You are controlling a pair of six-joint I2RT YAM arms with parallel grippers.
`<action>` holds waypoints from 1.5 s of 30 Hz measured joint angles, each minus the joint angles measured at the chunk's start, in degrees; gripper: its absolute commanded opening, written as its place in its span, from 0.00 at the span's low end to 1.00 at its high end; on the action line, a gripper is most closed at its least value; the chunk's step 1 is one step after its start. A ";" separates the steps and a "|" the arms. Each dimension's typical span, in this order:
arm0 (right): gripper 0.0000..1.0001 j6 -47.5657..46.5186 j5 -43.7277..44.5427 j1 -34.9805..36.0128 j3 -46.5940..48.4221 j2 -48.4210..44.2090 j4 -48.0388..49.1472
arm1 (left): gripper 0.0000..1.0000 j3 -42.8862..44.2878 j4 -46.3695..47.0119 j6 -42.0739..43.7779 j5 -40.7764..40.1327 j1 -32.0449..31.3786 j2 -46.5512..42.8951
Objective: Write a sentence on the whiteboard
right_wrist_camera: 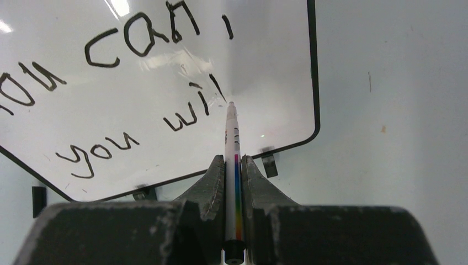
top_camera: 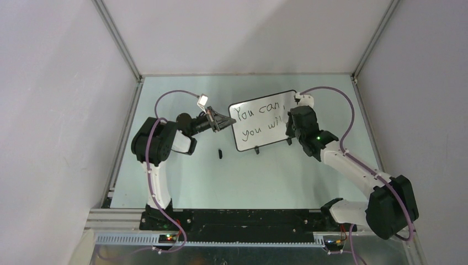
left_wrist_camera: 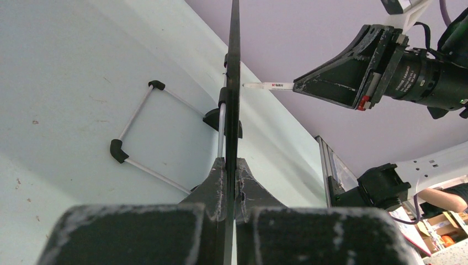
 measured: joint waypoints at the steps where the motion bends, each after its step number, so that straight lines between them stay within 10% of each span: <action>1: 0.00 -0.07 0.00 -0.11 0.48 0.42 0.04 | 0.00 0.00 0.00 0.00 0.00 0.00 0.00; 45: 0.00 -0.39 -0.37 -1.55 3.37 4.74 1.22 | 0.00 0.00 0.00 -0.02 0.02 0.00 0.00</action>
